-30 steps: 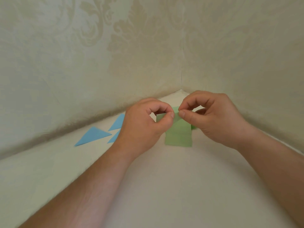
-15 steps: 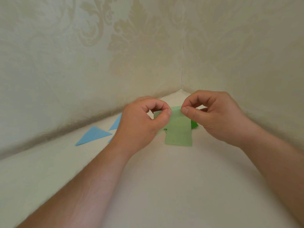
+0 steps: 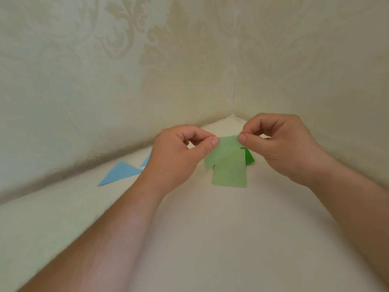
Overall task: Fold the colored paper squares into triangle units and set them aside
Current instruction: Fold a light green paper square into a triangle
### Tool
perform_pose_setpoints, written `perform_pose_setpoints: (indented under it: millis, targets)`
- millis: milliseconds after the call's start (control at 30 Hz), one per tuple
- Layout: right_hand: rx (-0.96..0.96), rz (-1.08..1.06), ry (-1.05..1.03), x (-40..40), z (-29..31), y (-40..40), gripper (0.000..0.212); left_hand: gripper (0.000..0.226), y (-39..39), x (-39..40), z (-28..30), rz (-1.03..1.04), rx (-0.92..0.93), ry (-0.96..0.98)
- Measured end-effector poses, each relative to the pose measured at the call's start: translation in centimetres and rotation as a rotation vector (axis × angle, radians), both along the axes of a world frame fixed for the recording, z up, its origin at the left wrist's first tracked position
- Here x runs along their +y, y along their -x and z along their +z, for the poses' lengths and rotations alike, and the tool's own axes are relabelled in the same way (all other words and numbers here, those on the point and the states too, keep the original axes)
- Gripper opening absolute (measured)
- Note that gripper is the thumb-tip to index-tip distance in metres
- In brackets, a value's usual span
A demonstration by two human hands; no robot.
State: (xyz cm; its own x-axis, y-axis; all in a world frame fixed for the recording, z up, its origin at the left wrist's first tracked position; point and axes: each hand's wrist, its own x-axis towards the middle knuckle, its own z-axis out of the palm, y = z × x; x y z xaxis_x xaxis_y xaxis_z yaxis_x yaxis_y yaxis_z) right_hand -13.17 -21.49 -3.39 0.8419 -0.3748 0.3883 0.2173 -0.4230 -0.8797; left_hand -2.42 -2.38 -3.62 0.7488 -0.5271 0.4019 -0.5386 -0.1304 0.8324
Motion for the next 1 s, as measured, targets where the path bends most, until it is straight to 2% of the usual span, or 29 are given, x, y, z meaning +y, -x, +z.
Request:
perform_pose_setpoints:
  millis: [300, 533, 767, 1000]
  targets:
    - [-0.036, -0.019, -0.051, -0.1, 0.2, 0.0, 0.018, 0.009, -0.2, 0.1, 0.1, -0.004, 0.041, 0.018]
    - [-0.043, -0.017, -0.114, -0.3, 0.3, 0.0, 0.021, 0.008, -0.9, -0.1, -0.2, -0.045, 0.140, 0.081]
    - [0.007, -0.016, -0.196, 0.2, 0.1, -0.3, 0.024, 0.016, -1.0, -0.3, -0.3, -0.026, 0.106, 0.066]
    - [0.015, -0.027, -0.329, 0.2, 0.4, -0.4, 0.032, 0.013, -0.4, -0.8, -0.7, -0.101, 0.241, 0.159]
